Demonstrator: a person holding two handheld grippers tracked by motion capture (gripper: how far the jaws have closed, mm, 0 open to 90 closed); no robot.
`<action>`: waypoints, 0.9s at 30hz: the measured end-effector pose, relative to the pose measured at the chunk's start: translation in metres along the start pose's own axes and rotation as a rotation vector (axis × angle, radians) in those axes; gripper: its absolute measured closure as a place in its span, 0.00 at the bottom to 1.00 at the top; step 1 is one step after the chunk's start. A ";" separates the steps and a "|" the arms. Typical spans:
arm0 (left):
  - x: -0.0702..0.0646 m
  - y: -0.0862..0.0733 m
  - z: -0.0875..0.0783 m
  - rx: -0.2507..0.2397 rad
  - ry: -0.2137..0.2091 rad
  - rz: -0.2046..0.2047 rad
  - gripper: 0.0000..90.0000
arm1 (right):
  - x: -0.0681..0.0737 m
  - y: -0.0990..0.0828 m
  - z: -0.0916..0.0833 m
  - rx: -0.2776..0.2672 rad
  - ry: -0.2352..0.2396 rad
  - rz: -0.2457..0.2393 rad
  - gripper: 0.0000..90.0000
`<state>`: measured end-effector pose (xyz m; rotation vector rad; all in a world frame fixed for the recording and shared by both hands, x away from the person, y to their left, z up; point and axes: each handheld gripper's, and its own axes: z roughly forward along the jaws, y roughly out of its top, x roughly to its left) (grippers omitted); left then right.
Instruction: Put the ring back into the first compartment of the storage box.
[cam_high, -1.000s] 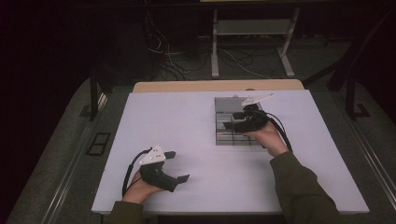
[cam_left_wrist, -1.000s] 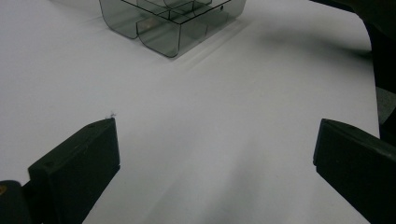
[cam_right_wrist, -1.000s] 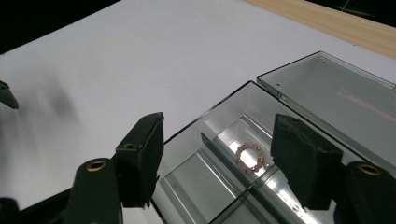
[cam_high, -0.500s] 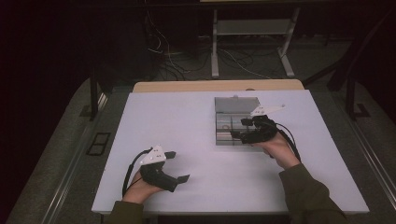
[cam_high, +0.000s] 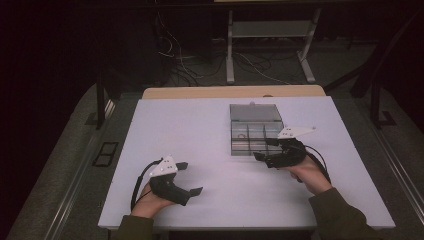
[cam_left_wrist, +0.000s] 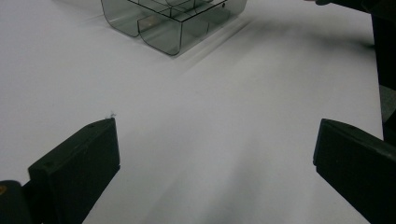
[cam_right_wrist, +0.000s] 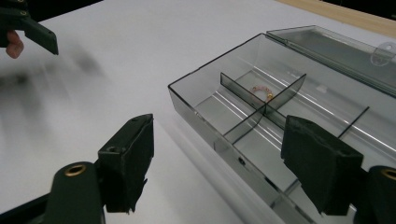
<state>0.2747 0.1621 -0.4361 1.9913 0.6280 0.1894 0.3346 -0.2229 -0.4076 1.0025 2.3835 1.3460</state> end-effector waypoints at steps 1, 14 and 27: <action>0.000 0.000 0.000 0.001 0.000 0.001 0.00 | 0.001 -0.002 -0.002 -0.004 -0.004 0.000 0.27; 0.000 0.000 -0.001 0.004 0.003 0.004 0.00 | 0.006 -0.023 -0.022 -0.038 -0.013 -0.005 0.23; 0.000 0.000 -0.001 0.001 0.003 0.005 0.00 | 0.009 -0.049 -0.034 -0.043 -0.023 0.002 0.22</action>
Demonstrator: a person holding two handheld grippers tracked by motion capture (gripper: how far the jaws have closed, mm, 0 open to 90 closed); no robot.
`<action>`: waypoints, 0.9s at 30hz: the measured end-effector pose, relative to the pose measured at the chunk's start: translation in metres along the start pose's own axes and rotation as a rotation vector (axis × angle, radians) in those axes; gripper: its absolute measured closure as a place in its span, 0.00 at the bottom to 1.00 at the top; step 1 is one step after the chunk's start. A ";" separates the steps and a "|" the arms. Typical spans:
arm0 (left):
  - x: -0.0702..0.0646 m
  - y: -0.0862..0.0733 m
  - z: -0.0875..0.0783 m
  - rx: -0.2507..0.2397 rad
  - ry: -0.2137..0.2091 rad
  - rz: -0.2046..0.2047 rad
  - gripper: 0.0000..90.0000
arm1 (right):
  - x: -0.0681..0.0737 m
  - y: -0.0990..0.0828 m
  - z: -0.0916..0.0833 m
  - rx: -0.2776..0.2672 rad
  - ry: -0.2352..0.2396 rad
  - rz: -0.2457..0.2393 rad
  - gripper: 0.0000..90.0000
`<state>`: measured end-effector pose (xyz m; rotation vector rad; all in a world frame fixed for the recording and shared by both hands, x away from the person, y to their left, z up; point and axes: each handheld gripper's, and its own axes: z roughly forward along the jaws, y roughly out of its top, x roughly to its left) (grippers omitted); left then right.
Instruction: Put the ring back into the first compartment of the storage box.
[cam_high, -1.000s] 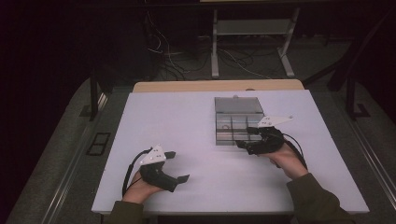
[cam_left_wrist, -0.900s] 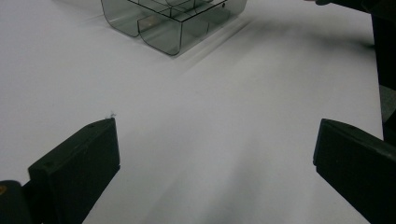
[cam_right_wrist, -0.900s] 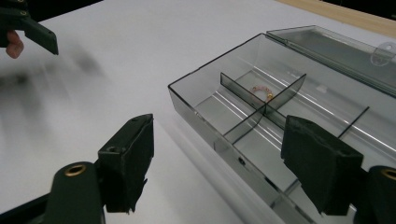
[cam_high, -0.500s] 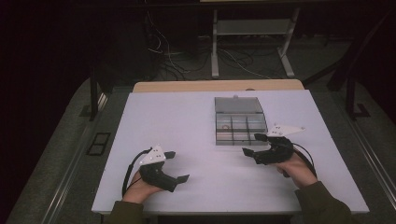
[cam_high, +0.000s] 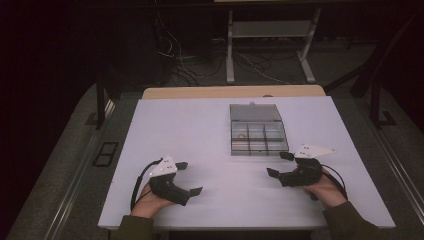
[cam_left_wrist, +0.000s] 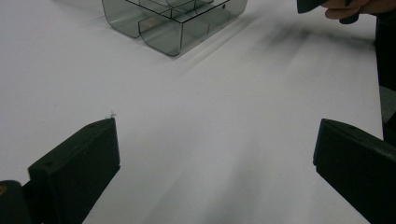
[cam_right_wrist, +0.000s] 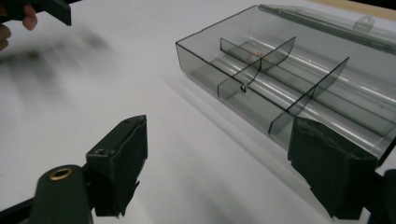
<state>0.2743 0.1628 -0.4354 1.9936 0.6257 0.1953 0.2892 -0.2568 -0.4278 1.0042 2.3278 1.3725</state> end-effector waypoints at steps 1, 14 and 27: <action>0.000 0.000 0.000 0.000 0.000 0.000 0.00 | 0.000 -0.002 -0.001 0.002 -0.002 0.000 0.22; 0.000 0.000 0.000 -0.003 0.003 -0.002 0.00 | -0.003 -0.026 -0.015 0.021 -0.028 0.013 0.21; 0.000 0.000 0.000 -0.001 0.006 -0.002 0.00 | -0.005 -0.038 -0.031 0.011 -0.050 0.034 0.21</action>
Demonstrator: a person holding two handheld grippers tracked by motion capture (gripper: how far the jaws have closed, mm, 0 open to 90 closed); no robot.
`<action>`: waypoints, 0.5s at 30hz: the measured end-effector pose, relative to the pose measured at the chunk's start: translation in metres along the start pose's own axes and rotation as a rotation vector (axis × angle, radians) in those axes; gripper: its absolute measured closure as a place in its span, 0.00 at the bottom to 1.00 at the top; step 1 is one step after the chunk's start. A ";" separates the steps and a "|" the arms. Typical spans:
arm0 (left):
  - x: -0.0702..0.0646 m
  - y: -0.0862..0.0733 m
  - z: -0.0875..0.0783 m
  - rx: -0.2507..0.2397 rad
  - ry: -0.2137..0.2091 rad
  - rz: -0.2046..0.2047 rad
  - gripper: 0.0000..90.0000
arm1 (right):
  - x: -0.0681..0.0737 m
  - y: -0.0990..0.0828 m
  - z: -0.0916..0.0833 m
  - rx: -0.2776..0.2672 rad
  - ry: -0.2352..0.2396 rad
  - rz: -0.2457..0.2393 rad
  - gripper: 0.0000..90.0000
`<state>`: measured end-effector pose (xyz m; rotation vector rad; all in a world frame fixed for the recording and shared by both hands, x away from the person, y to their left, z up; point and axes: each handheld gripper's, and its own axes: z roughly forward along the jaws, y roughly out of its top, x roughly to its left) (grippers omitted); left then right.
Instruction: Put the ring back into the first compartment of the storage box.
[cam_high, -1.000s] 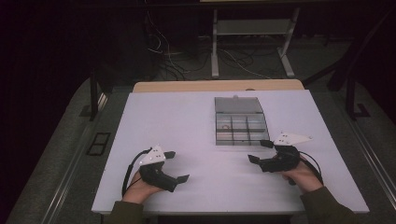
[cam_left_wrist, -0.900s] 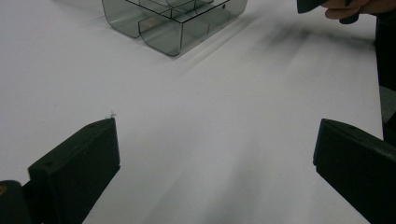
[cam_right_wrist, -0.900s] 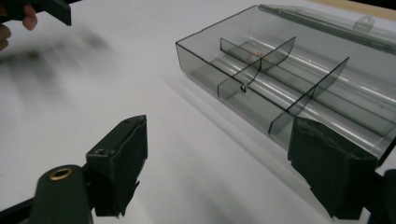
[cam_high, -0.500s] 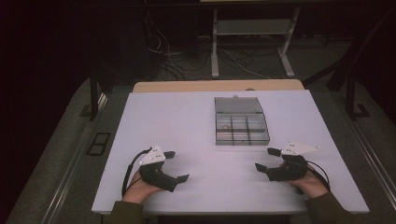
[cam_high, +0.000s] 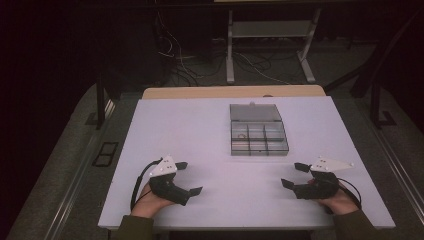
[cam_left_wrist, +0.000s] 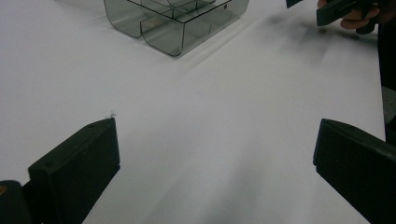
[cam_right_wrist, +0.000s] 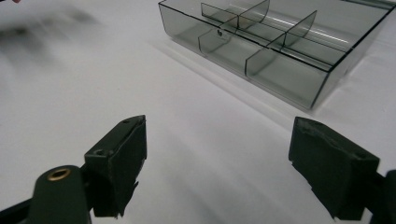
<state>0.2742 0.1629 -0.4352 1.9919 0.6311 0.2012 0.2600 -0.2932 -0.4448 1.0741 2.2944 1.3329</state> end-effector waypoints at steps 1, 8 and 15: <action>0.000 0.000 0.000 0.001 0.001 0.001 0.00 | 0.000 -0.001 -0.001 0.000 -0.001 0.003 0.21; 0.000 0.000 0.000 0.001 0.002 0.000 0.00 | 0.000 -0.006 -0.006 -0.001 -0.011 0.008 0.21; 0.000 -0.001 0.001 0.006 0.002 -0.002 0.00 | 0.000 -0.008 -0.006 0.006 -0.010 0.006 0.21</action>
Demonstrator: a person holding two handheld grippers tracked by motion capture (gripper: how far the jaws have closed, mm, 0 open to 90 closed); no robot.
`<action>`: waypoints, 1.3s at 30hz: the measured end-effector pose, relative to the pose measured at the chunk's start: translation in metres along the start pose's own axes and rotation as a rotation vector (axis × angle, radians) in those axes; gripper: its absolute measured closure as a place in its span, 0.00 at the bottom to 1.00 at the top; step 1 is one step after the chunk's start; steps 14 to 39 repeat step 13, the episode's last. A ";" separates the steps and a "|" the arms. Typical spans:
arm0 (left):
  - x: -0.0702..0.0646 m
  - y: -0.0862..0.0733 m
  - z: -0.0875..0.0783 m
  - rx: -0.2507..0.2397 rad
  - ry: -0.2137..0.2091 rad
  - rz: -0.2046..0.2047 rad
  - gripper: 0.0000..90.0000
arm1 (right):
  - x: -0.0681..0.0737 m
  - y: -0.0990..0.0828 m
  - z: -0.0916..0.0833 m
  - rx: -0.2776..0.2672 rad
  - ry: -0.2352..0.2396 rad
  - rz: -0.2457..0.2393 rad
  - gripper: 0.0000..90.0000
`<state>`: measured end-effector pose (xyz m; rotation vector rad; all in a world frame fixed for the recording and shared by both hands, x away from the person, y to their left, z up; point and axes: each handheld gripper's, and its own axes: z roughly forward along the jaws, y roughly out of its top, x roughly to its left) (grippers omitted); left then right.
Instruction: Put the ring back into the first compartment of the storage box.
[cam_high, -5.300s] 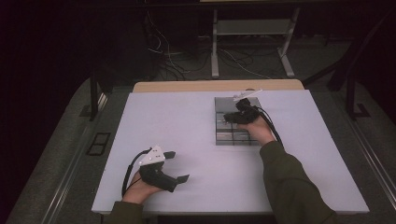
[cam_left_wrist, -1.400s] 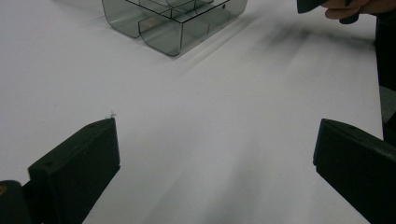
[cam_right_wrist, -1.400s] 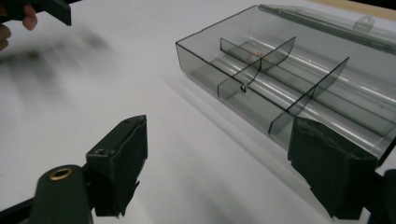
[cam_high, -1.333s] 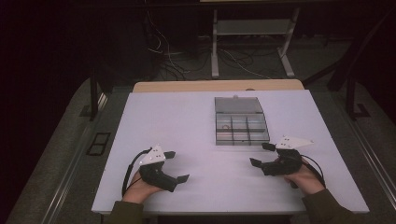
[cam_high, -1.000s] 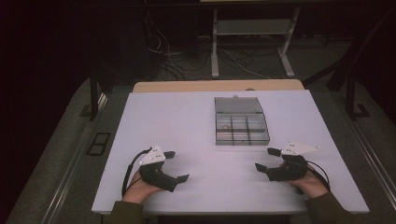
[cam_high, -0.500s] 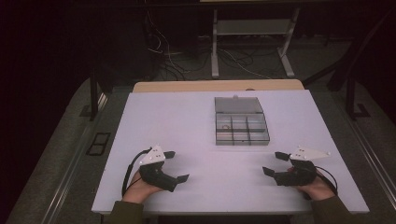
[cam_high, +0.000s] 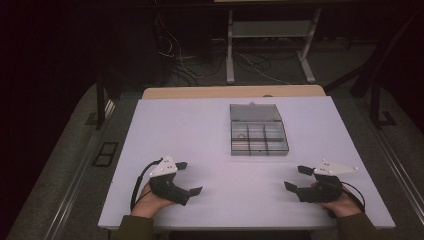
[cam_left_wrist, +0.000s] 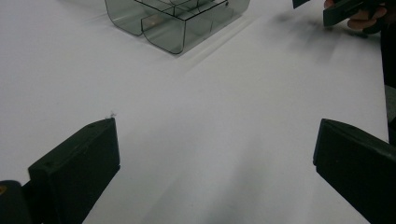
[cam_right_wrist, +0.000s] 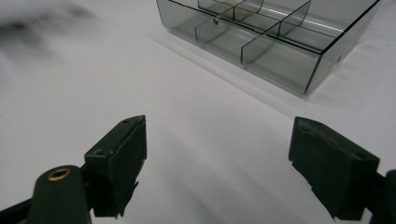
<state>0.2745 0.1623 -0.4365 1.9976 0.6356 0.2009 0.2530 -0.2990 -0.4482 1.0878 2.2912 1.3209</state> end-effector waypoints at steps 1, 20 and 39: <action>0.000 0.000 0.000 0.002 0.000 0.001 0.00 | 0.000 0.000 0.000 0.002 -0.001 -0.003 0.21; 0.000 0.000 0.000 0.010 0.002 0.003 0.00 | 0.002 0.000 0.001 0.004 0.002 -0.009 0.21; 0.000 0.000 0.000 0.010 0.002 0.003 0.00 | 0.002 0.000 0.001 0.004 0.002 -0.009 0.21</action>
